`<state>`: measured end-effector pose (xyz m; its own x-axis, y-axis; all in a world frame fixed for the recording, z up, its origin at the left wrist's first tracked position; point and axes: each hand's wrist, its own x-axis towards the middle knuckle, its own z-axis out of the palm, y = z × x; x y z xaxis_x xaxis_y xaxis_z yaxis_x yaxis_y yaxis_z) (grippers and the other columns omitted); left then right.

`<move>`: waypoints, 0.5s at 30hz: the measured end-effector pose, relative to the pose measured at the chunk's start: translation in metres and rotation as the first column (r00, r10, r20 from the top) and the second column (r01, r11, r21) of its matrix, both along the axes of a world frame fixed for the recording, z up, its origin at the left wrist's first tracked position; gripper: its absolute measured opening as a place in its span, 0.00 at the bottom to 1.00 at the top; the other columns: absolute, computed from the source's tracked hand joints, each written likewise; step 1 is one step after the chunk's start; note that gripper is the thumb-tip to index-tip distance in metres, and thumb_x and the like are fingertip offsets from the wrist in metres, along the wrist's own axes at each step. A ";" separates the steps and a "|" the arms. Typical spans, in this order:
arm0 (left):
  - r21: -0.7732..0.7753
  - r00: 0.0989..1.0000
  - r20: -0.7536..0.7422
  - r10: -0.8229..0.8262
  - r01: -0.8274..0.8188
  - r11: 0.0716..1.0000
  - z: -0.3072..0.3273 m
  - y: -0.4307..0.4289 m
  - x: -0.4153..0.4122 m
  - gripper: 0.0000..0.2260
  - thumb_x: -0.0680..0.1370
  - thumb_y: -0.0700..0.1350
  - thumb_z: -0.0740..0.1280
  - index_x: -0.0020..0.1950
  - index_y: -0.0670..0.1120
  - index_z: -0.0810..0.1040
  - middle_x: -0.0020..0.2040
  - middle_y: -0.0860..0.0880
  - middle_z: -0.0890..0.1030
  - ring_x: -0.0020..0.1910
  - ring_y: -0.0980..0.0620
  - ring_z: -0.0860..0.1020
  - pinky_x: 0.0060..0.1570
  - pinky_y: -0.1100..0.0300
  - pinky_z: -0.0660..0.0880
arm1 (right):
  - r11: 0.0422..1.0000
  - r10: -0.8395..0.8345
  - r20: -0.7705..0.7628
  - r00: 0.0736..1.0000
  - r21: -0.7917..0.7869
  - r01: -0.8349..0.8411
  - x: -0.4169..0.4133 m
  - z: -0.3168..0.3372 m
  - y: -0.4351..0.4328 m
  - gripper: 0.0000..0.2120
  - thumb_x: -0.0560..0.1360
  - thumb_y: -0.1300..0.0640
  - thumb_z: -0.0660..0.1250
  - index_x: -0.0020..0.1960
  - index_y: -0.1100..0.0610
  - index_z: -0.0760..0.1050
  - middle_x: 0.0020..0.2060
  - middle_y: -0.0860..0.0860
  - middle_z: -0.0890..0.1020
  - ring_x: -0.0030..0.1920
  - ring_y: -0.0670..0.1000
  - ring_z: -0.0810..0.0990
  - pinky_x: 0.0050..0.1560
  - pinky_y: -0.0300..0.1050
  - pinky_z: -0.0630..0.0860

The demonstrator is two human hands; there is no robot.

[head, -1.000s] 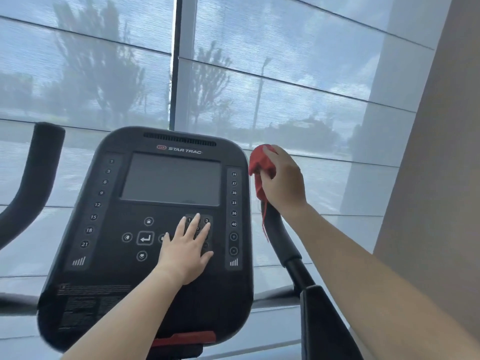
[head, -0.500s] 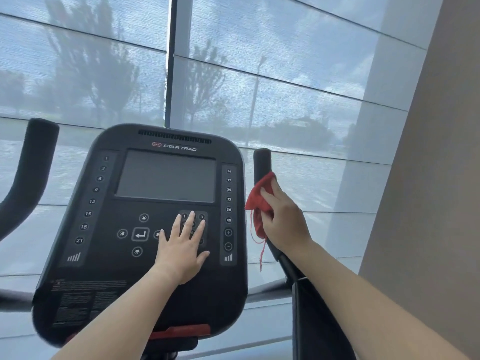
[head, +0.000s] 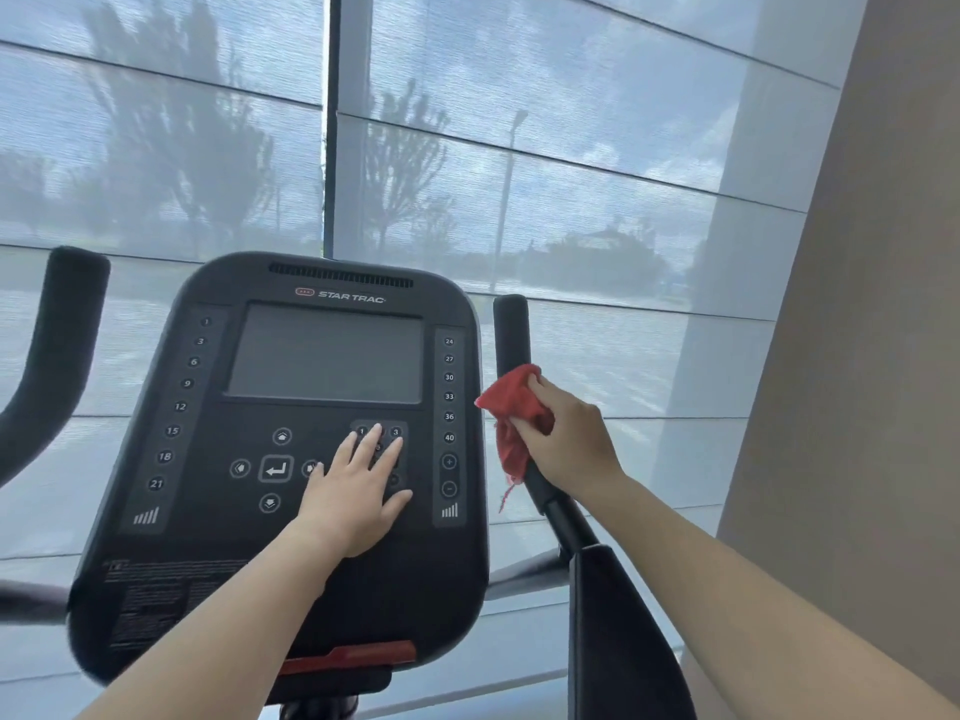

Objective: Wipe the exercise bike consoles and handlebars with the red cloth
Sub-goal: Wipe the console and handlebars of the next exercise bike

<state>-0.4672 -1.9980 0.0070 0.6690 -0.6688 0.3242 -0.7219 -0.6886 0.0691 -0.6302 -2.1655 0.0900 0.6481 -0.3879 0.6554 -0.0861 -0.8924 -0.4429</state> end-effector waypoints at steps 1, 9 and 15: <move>-0.036 1.000 -0.016 -0.018 0.017 0.999 0.004 -0.001 -0.001 0.29 0.79 0.61 0.51 0.76 0.55 0.45 0.77 0.53 0.42 0.76 0.50 0.42 0.71 0.45 0.57 | 1.000 -0.005 -0.028 1.000 -0.002 0.005 -0.004 -0.001 -0.002 0.09 0.73 0.56 0.67 0.53 0.54 0.78 0.45 0.49 0.83 0.45 0.51 0.80 0.46 0.41 0.75; -0.223 0.984 -0.040 -0.174 0.161 0.961 0.020 -0.013 -0.026 0.28 0.79 0.60 0.52 0.76 0.56 0.47 0.77 0.56 0.46 0.76 0.54 0.44 0.71 0.52 0.57 | 0.976 -0.014 -0.170 0.985 0.210 0.051 -0.033 0.011 -0.018 0.07 0.69 0.56 0.65 0.35 0.51 0.81 0.30 0.45 0.82 0.33 0.43 0.80 0.32 0.32 0.73; -0.397 0.971 -0.088 -0.222 0.170 0.902 0.044 -0.008 -0.028 0.27 0.79 0.57 0.55 0.76 0.52 0.52 0.77 0.54 0.51 0.75 0.53 0.48 0.72 0.53 0.54 | 0.962 -0.082 0.077 0.994 0.268 0.059 -0.024 0.041 -0.015 0.05 0.68 0.58 0.69 0.39 0.49 0.82 0.34 0.45 0.84 0.38 0.44 0.81 0.39 0.40 0.79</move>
<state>-0.4947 -2.0065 0.0514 0.5905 -0.6310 0.5031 -0.8064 -0.4354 0.4002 -0.6539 -2.1802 0.1312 0.5583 -0.5980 0.5750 -0.0956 -0.7348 -0.6715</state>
